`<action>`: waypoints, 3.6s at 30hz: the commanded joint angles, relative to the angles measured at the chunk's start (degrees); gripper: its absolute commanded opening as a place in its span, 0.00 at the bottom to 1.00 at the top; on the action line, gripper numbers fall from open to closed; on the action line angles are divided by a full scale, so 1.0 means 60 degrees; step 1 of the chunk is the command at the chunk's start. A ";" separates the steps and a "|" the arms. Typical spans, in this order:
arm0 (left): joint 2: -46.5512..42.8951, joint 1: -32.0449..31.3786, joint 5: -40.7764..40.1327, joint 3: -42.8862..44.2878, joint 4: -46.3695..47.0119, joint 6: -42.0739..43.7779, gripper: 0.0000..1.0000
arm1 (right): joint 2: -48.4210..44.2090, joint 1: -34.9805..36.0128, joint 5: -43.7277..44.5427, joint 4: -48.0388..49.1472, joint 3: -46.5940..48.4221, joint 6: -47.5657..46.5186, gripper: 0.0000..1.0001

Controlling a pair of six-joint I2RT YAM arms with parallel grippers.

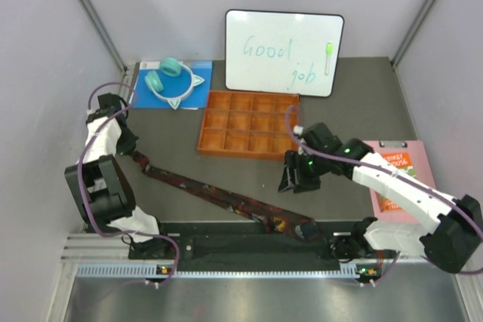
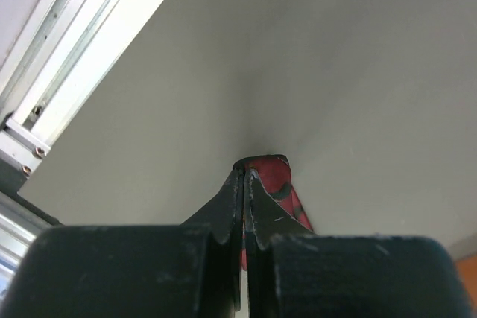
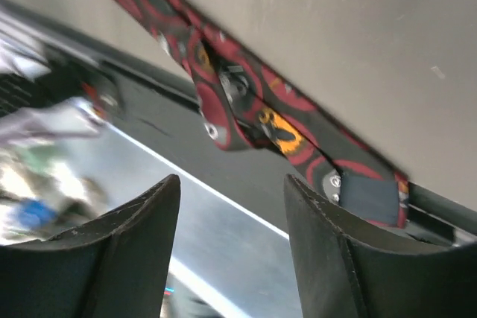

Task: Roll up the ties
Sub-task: Flatten out the tie at the center of the board.

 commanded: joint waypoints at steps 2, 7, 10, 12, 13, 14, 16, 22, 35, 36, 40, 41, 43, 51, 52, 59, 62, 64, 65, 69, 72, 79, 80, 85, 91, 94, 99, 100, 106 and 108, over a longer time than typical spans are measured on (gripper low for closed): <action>-0.1289 -0.0003 0.0243 -0.0933 0.0595 -0.0159 0.00 | 0.0667 0.2652 0.2128 -0.0719 -0.0094 0.0138 0.56; -0.1846 0.0011 0.0286 -0.1431 0.0639 0.0090 0.00 | 0.0842 0.4044 0.1881 0.0584 -0.0988 0.0390 0.58; -0.2037 0.0011 0.0272 -0.1710 0.0800 0.0149 0.00 | 0.1267 0.4310 0.1937 0.1201 -0.1018 0.0228 0.60; -0.2067 -0.0003 0.0257 -0.1857 0.0874 0.0178 0.00 | 0.1544 0.4310 0.1996 0.1669 -0.0989 0.0140 0.60; -0.2009 0.0011 0.0272 -0.1842 0.0888 0.0178 0.00 | 0.1619 0.4310 0.1953 0.1845 -0.0989 0.0053 0.61; -0.2008 -0.0003 0.0316 -0.1842 0.0888 0.0178 0.00 | 0.1677 0.4310 0.1894 0.2093 -0.1003 0.0023 0.61; -0.2008 -0.0003 0.0331 -0.1842 0.0903 0.0178 0.00 | 0.1970 0.4310 0.1748 0.2592 -0.0989 -0.0079 0.61; -0.2096 -0.0003 0.0331 -0.1857 0.0947 0.0222 0.00 | 0.2790 0.4427 0.1119 0.3602 -0.0857 -0.0285 0.51; -0.2125 0.0011 0.0389 -0.1872 0.0976 0.0281 0.00 | 0.2117 0.4545 0.2127 0.0199 0.0545 -0.1003 0.00; -0.2154 -0.0003 0.0360 -0.1872 0.0976 0.0281 0.00 | 0.2219 0.4545 0.2316 -0.0157 0.0767 -0.1076 0.00; -0.2184 0.0011 0.0360 -0.1886 0.0962 0.0295 0.00 | 0.2892 0.4530 0.3152 -0.1886 0.1720 -0.1368 0.00; -0.2184 -0.0003 0.0360 -0.1886 0.0947 0.0310 0.00 | 0.3082 0.4545 0.3327 -0.2135 0.1924 -0.1427 0.00; -0.2199 0.0011 0.0346 -0.1901 0.0947 0.0310 0.00 | 0.3535 0.4530 0.3679 -0.2678 0.1955 -0.1442 0.08; -0.2228 -0.0003 0.0433 -0.1901 0.0991 0.0325 0.00 | 0.3087 0.4181 0.4940 -0.2549 0.1253 0.0225 0.99; -0.2213 0.0011 0.0433 -0.1901 0.0976 0.0325 0.00 | 0.2823 0.4048 0.4911 -0.2388 0.1136 0.0677 0.99; -0.2228 -0.0018 0.0594 -0.1886 0.1006 0.0325 0.00 | 0.0318 0.2920 0.4327 -0.1086 -0.1160 0.2643 0.99; -0.2213 -0.0003 0.0682 -0.1886 0.1035 0.0325 0.00 | -0.0284 0.2729 0.3872 -0.0835 -0.1925 0.3024 0.98; -0.2243 -0.0018 0.0726 -0.1872 0.1035 0.0339 0.00 | -0.0532 0.2728 0.3813 -0.0805 -0.2174 0.3244 0.90; -0.2228 -0.0003 0.0770 -0.1872 0.1035 0.0339 0.00 | -0.0636 0.2728 0.3798 -0.0790 -0.2407 0.3318 0.89; -0.2213 -0.0018 0.0829 -0.1842 0.1064 0.0354 0.00 | -0.1192 0.2728 0.3450 -0.0571 -0.3111 0.3742 0.77; -0.2213 -0.0018 0.0902 -0.1813 0.1064 0.0339 0.00 | -0.1544 0.2728 0.3345 -0.0322 -0.3624 0.3977 0.75; -0.2228 -0.0018 0.0975 -0.1813 0.1079 0.0325 0.00 | -0.1033 0.2728 0.3095 0.0410 -0.4050 0.3831 0.68; -0.2228 -0.0018 0.0961 -0.1813 0.1064 0.0325 0.00 | -0.0974 0.2728 0.3124 0.0513 -0.4050 0.3816 0.64; -0.2243 -0.0018 0.0975 -0.1828 0.1064 0.0325 0.00 | -0.0827 0.2728 0.3183 0.0704 -0.4065 0.3670 0.36; -0.2257 -0.0018 0.1005 -0.1857 0.1093 0.0310 0.00 | -0.0871 0.2729 0.3372 0.0398 -0.3731 0.3582 0.00; -0.2301 -0.0018 0.1019 -0.1915 0.1079 0.0237 0.00 | -0.0813 0.2583 0.3725 -0.0275 -0.2796 0.3290 0.00; -0.2374 -0.0003 0.1516 -0.2018 0.0962 0.0061 0.00 | -0.1018 0.0085 0.2260 -0.0013 -0.1840 0.1697 0.00; -0.2432 -0.0003 0.1546 -0.2062 0.0947 -0.0026 0.00 | -0.0959 -0.0242 0.2303 -0.0173 -0.1345 0.1431 0.00; -0.3033 -0.0018 0.2118 -0.2559 0.0757 -0.0349 0.00 | 0.0636 -0.2453 0.2319 -0.0937 0.0531 -0.0474 0.00; -0.3253 -0.0018 0.2118 -0.2735 0.0655 -0.0393 0.00 | 0.1132 -0.2836 0.2201 -0.0893 0.0826 -0.0738 0.00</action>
